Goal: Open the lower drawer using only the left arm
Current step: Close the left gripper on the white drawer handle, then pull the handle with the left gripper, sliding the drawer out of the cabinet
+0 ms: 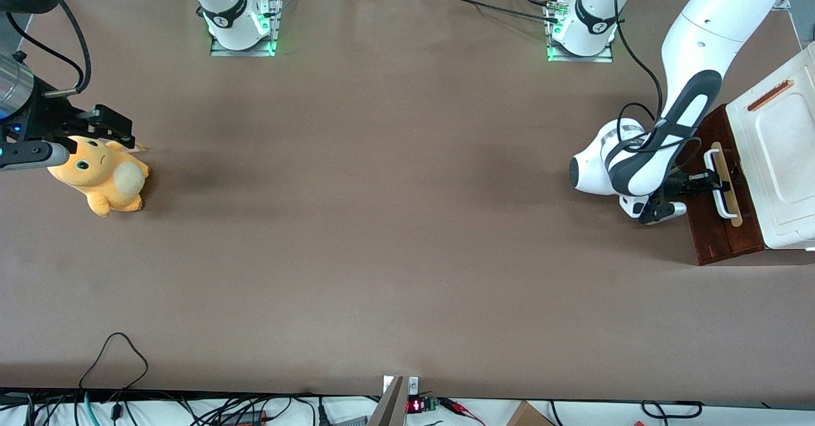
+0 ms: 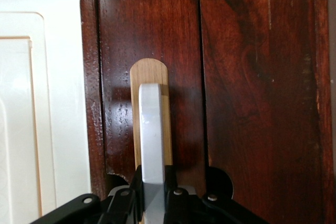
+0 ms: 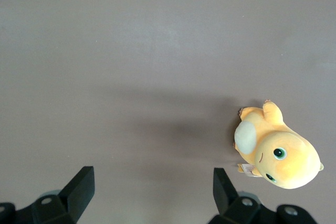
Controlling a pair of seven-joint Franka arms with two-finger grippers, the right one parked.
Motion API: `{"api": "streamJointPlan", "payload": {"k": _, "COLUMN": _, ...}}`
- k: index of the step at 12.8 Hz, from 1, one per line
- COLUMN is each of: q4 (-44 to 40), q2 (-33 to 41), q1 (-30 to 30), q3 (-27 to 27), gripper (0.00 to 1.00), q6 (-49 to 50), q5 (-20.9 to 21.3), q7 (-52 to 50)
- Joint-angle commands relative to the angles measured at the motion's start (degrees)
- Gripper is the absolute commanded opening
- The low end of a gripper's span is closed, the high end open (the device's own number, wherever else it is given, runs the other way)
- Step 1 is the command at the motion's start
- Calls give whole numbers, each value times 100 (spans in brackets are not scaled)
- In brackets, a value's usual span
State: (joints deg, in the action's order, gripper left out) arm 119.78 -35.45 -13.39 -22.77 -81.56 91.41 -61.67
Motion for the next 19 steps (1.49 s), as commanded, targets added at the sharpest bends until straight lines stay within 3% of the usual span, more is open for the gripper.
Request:
{"api": "streamJointPlan", "payload": {"k": 1, "q4": -95, "q2": -41, "q1": 3, "q3": -472, "gripper": 0, "q6": 263, "q5": 220, "q7": 128}}
{"api": "streamJointPlan", "payload": {"k": 4, "q4": -95, "q2": -32, "q1": 64, "q3": -965, "gripper": 0, "q6": 334, "q5": 158, "q7": 93}}
{"api": "streamJointPlan", "payload": {"k": 14, "q4": -77, "q2": -68, "q1": 354, "q3": -1326, "gripper": 3, "q6": 448, "q5": -71, "q7": 137}}
{"api": "streamJointPlan", "payload": {"k": 15, "q4": -68, "q2": -68, "q1": 355, "q3": -1326, "gripper": 9, "q6": 457, "q5": -71, "q7": 137}}
{"api": "streamJointPlan", "payload": {"k": 16, "q4": -60, "q2": -68, "q1": 355, "q3": -1317, "gripper": 34, "q6": 501, "q5": -71, "q7": 163}}
{"api": "streamJointPlan", "payload": {"k": 17, "q4": -60, "q2": -59, "q1": 346, "q3": -1317, "gripper": 85, "q6": 518, "q5": -71, "q7": 225}}
{"api": "streamJointPlan", "payload": {"k": 18, "q4": -77, "q2": -33, "q1": 320, "q3": -1326, "gripper": 100, "q6": 519, "q5": -71, "q7": 269}}
{"api": "streamJointPlan", "payload": {"k": 19, "q4": -86, "q2": -15, "q1": 319, "q3": -1335, "gripper": 100, "q6": 510, "q5": -79, "q7": 321}}
